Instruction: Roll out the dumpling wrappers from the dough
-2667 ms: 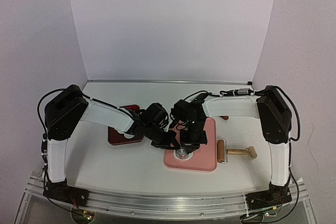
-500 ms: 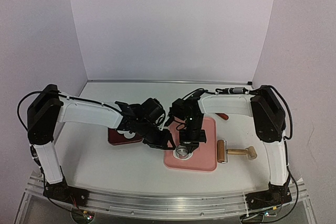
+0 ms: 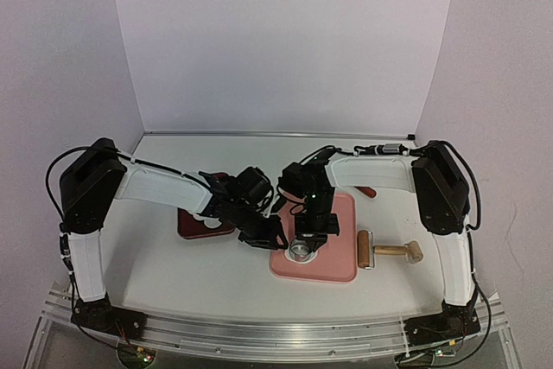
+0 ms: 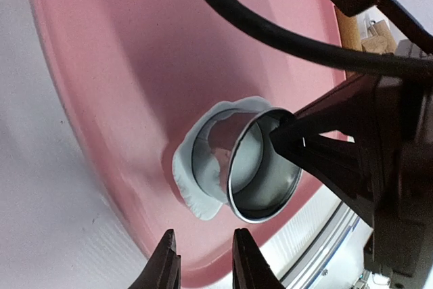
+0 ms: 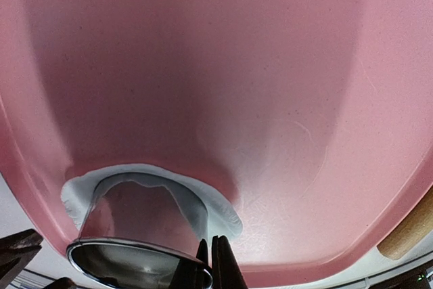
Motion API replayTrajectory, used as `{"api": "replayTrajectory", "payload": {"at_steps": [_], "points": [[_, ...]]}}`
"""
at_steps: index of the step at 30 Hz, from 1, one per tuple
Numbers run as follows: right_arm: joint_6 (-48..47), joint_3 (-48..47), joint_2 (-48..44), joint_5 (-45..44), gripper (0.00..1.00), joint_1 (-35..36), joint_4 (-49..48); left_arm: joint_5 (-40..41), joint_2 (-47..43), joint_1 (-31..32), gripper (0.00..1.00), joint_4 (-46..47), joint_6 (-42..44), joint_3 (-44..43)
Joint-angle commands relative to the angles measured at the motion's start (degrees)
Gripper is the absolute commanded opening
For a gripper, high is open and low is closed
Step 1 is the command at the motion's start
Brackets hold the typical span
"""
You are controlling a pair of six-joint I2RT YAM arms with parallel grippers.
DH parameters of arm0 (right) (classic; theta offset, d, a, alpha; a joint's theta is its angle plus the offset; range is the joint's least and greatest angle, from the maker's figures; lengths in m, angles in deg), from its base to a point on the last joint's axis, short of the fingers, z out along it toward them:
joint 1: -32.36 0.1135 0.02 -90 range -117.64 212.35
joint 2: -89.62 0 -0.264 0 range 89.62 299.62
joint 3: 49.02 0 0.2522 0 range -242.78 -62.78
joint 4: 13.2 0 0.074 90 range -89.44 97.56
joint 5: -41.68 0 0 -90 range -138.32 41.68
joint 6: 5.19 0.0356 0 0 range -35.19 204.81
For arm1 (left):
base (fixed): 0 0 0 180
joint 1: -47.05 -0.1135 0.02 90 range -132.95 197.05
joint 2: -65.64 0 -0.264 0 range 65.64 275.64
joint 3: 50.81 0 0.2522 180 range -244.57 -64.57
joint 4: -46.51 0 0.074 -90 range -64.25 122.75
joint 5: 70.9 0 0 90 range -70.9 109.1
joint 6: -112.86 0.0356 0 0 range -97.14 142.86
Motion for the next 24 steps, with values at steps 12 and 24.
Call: {"api": "replayTrajectory", "payload": {"at_steps": [12, 24], "points": [[-0.01, 2.67, 8.34, -3.43, 0.00, 0.64, -1.36, -1.27, 7.01, 0.08, 0.15, -2.81, -0.91, -6.67], [-0.09, 1.54, 9.58, -3.00, 0.00, 1.02, -1.36, -4.92, 11.17, 0.08, 0.12, -0.69, -1.66, -7.15]]}}
